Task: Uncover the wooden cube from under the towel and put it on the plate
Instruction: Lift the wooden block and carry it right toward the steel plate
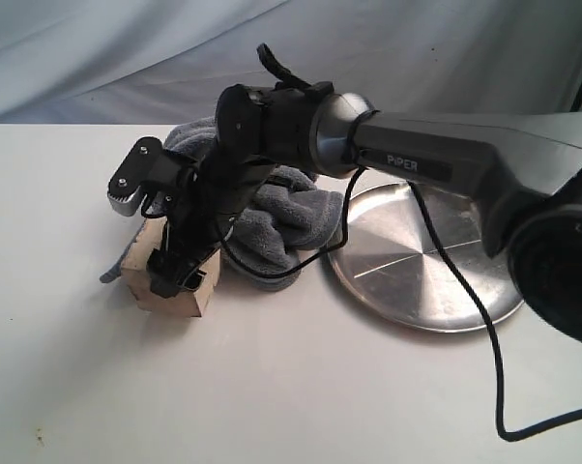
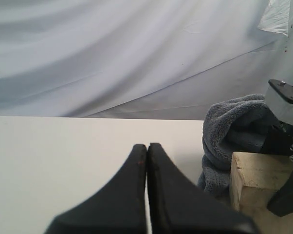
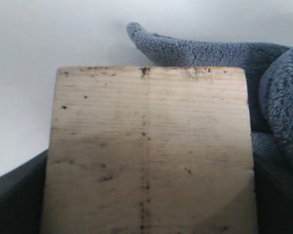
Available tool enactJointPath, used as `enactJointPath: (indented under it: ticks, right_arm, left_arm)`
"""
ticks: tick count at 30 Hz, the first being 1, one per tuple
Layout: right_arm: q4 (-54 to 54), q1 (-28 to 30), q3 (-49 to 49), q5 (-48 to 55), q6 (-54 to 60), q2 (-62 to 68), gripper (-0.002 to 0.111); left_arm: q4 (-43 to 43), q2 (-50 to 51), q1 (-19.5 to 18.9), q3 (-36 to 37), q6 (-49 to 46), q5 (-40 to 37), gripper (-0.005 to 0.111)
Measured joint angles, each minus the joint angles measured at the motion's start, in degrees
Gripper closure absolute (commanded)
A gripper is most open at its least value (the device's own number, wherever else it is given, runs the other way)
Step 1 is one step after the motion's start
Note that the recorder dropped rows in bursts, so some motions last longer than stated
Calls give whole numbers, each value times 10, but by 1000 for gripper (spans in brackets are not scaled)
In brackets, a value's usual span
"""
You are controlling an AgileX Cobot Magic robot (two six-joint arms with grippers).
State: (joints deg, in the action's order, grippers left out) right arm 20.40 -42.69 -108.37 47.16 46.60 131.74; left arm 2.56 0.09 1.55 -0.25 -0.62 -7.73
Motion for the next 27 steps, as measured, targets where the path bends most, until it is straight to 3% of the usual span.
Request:
enactJointPath:
  ticks: [4,9,15,21,27]
  right_arm:
    - [-44,-14,0,17,-78,-39,53]
    - [-150,-24,0,69,-258,-93,53]
    - [-249,-24,34,112,-410,-154,61]
    - [-312,-5,152,90,-482,-239,63]
    - [-334,48,299,-6,-549,-343,63]
  left_arm:
    - [0,0,0,0,0,0,105]
    - [0,0,0,0,0,0,105]
    - [0,0,0,0,0,0,105]
    - [0,0,0,0,0,0,105]
    - [0,0,0,0,0,0,105]
